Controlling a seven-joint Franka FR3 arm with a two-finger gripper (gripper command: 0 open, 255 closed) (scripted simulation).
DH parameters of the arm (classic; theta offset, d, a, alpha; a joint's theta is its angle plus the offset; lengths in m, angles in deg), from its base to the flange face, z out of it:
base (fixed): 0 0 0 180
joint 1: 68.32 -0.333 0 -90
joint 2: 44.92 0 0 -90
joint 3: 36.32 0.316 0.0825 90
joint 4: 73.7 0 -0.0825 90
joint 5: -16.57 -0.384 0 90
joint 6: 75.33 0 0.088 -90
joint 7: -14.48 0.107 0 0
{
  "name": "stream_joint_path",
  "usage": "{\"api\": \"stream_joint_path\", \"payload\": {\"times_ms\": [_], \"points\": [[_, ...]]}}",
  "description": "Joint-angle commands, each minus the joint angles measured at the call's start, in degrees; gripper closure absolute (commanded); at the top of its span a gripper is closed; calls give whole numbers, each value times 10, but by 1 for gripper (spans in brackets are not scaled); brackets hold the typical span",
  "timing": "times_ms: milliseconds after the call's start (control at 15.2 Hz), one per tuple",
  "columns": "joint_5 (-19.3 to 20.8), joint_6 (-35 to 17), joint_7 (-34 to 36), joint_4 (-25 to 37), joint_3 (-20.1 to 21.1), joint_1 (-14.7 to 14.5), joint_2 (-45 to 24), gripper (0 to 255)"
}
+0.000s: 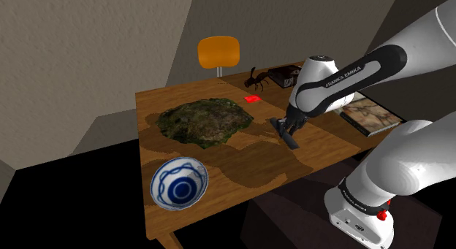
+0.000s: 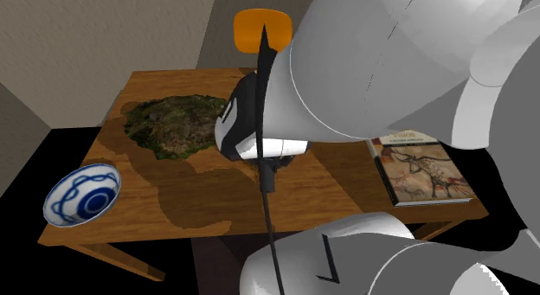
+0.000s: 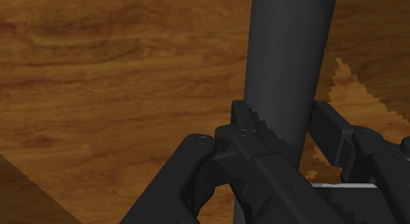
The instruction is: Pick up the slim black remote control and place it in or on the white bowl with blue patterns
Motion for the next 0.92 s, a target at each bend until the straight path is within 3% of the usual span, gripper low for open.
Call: {"api": "stream_joint_path", "payload": {"times_ms": [0,858], "points": [[6,27,2,4,1,5,22,255],[21,180,20,47,9,17,132,255]]}}
